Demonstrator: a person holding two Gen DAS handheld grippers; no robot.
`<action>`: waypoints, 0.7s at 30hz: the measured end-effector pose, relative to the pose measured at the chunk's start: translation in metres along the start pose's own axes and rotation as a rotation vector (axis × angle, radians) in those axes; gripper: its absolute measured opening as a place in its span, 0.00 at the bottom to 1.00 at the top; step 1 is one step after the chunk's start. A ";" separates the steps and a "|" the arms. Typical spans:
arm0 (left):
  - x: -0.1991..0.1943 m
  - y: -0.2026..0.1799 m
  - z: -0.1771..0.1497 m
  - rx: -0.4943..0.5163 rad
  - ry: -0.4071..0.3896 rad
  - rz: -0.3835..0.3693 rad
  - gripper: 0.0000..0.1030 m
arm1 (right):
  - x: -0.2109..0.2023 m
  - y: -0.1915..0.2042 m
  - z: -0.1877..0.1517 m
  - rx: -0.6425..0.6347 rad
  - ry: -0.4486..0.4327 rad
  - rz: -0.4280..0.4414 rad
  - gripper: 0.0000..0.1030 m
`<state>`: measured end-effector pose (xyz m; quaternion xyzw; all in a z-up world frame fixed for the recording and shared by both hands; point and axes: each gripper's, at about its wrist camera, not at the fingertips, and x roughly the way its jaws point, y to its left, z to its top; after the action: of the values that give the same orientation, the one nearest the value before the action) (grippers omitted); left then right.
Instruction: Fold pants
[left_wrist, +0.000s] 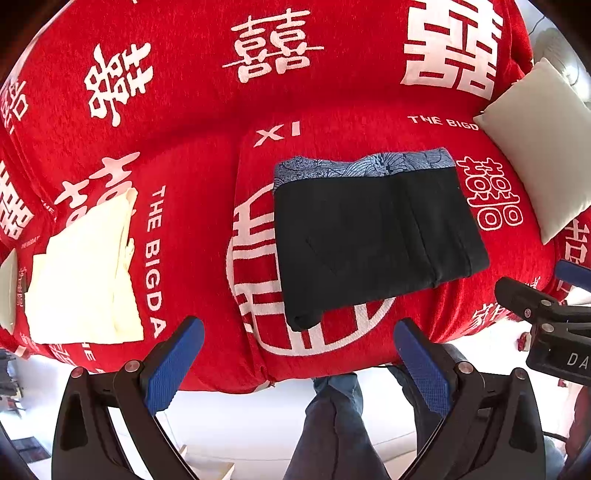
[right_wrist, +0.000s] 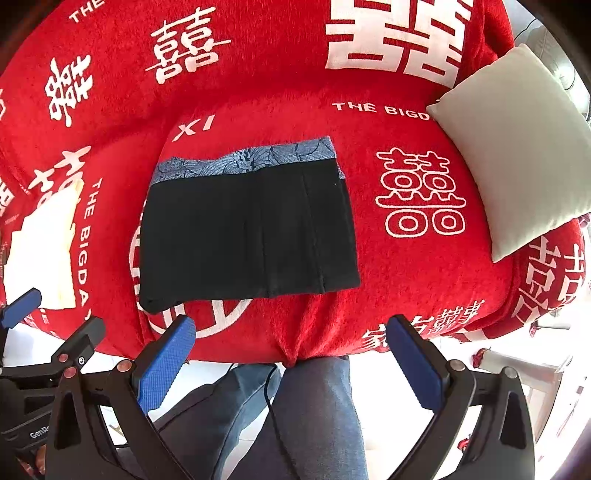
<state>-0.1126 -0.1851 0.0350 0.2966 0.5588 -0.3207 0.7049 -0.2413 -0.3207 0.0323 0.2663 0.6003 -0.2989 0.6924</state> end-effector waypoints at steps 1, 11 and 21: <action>0.000 0.000 0.000 0.002 -0.001 0.000 1.00 | 0.000 0.000 0.000 0.000 -0.001 -0.001 1.00; -0.004 -0.004 0.000 0.028 -0.017 0.006 1.00 | 0.000 0.001 0.000 0.000 0.000 -0.001 1.00; -0.003 -0.005 0.000 0.029 -0.007 0.000 1.00 | 0.000 0.001 0.000 -0.006 0.000 -0.004 1.00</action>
<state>-0.1172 -0.1878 0.0374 0.3058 0.5516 -0.3298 0.7025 -0.2406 -0.3199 0.0323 0.2632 0.6017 -0.2984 0.6926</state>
